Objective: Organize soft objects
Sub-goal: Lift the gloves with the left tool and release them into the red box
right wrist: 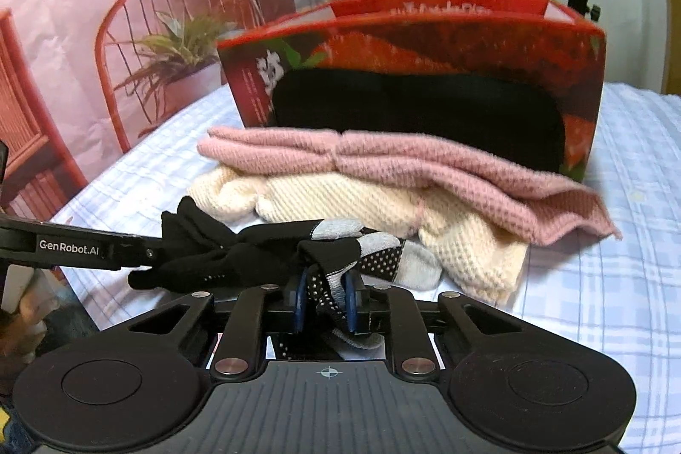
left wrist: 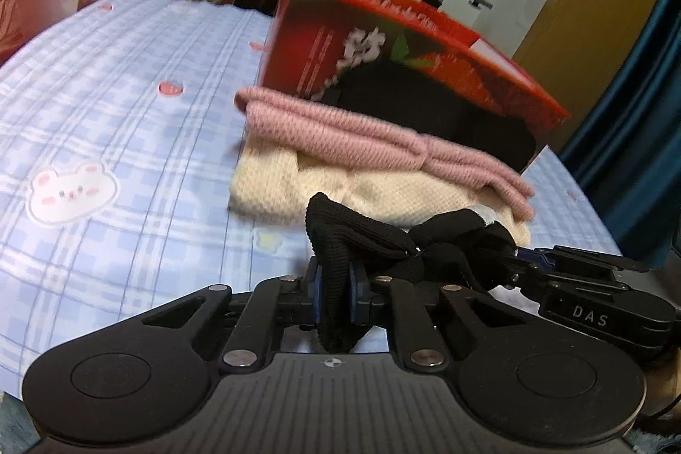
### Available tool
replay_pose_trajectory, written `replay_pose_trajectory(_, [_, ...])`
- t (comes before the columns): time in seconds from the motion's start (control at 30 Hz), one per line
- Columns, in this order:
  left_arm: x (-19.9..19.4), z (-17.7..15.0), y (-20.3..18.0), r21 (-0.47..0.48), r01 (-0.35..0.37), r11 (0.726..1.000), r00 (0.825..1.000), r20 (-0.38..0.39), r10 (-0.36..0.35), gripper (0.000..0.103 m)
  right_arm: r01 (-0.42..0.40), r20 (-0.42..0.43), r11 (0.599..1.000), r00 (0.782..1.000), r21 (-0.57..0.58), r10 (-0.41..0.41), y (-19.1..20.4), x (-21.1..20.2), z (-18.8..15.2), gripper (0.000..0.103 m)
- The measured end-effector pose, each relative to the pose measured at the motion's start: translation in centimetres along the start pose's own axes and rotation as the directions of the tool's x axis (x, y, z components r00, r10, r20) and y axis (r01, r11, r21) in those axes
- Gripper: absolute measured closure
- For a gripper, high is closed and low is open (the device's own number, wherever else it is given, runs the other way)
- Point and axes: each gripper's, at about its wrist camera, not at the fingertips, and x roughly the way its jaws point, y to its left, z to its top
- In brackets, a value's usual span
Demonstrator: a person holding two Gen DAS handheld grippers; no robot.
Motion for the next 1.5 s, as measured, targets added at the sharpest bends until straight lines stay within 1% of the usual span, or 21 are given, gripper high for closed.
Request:
replay_pose_trajectory(0.1, [-1.0, 1.1, -0.4, 0.006, 0.026, 1.0, 0.999, 0.041, -0.026, 0.09, -0.001, 0.063, 1.0, 0.998, -0.01, 0.001, 0.1, -1.1, 0.7, 0.087])
replay_pose_trajectory(0.2, [-2.4, 2.8, -1.1, 0.018, 0.051, 0.999, 0.995, 0.09, -0.052, 0.09, -0.005, 0.136, 1.0, 0.991, -0.014, 0.007, 0.0, -2.6, 2.0, 0.087])
replay_pose_trajectory(0.3, [-3.8, 5.1, -2.1, 0.055, 0.056, 0.997, 0.987, 0.146, -0.063, 0.09, -0.001, 0.202, 0.999, 0.979, -0.037, 0.009, 0.1, -4.1, 3.6, 0.087])
replay_pose_trajectory(0.43, [-4.4, 8.7, -3.5, 0.095, 0.056, 0.994, 0.979, 0.191, -0.074, 0.09, -0.01, 0.274, 0.999, 0.961, -0.052, 0.024, -0.3, -5.8, 6.8, 0.087])
replay_pose_trajectory(0.57, [-3.2, 12.7, -4.3, 0.101, 0.059, 0.993, 0.978, 0.192, -0.077, 0.09, -0.003, 0.306, 0.997, 0.952, -0.074, 0.026, -1.1, -6.4, 10.8, 0.087])
replay_pose_trajectory(0.7, [-1.8, 16.7, -5.3, 0.128, 0.049, 0.991, 0.978, 0.197, -0.074, 0.09, 0.027, 0.311, 0.992, 0.95, -0.125, 0.014, -2.1, -6.0, 15.1, 0.087])
replay_pose_trajectory(0.77, [-0.9, 18.9, -5.4, 0.143, 0.032, 0.989, 0.978, 0.199, -0.06, 0.09, 0.049, 0.333, 0.986, 0.943, -0.159, 0.006, -2.8, -5.7, 17.3, 0.087])
replay_pose_trajectory(0.9, [1.2, 22.1, -5.8, 0.171, -0.016, 0.985, 0.982, 0.189, -0.017, 0.09, 0.081, 0.314, 0.979, 0.949, -0.185, -0.019, -4.1, -3.4, 21.1, 0.087])
replay_pose_trajectory(1.0, [3.7, 23.9, -5.9, 0.161, -0.022, 0.987, 0.989, 0.148, -0.002, 0.09, 0.097, 0.288, 0.98, 0.957, -0.172, -0.044, -5.4, -1.4, 23.1, 0.087])
replay_pose_trajectory(1.07, [5.6, 24.7, -5.5, 0.146, -0.02, 0.989, 0.994, 0.111, 0.004, 0.09, 0.103, 0.253, 0.984, 0.966, -0.145, -0.063, -6.6, 0.2, 24.2, 0.087])
replay_pose_trajectory(1.1, [6.6, 24.9, -5.2, 0.121, -0.015, 0.993, 0.996, 0.091, 0.004, 0.09, 0.105, 0.229, 0.986, 0.971, -0.132, -0.073, -7.3, 1.0, 24.8, 0.087])
replay_pose_trajectory(1.2, [9.0, 25.2, -4.4, 0.065, 0.0, 0.998, 0.999, 0.053, -0.003, 0.09, 0.115, 0.167, 0.988, 0.981, -0.099, -0.097, -8.9, 3.4, 25.6, 0.087])
replay_pose_trajectory(1.3, [10.8, 25.3, -4.0, 0.059, -0.004, 0.998, 1.0, 0.018, 0.003, 0.09, 0.132, 0.098, 0.989, 0.987, -0.072, -0.124, -10.2, 5.9, 26.0, 0.087])
replay_pose_trajectory(1.37, [11.5, 25.6, -3.6, 0.055, -0.005, 0.998, 1.0, 0.008, 0.004, 0.09, 0.135, 0.058, 0.99, 0.99, -0.048, -0.132, -11.0, 7.2, 26.0, 0.087])
replay_pose_trajectory(1.5, [12.7, 26.2, -3.0, 0.047, -0.004, 0.999, 1.0, -0.005, 0.005, 0.088, 0.136, 0.018, 0.991, 0.991, -0.017, -0.136, -12.1, 9.0, 26.2, 0.085])
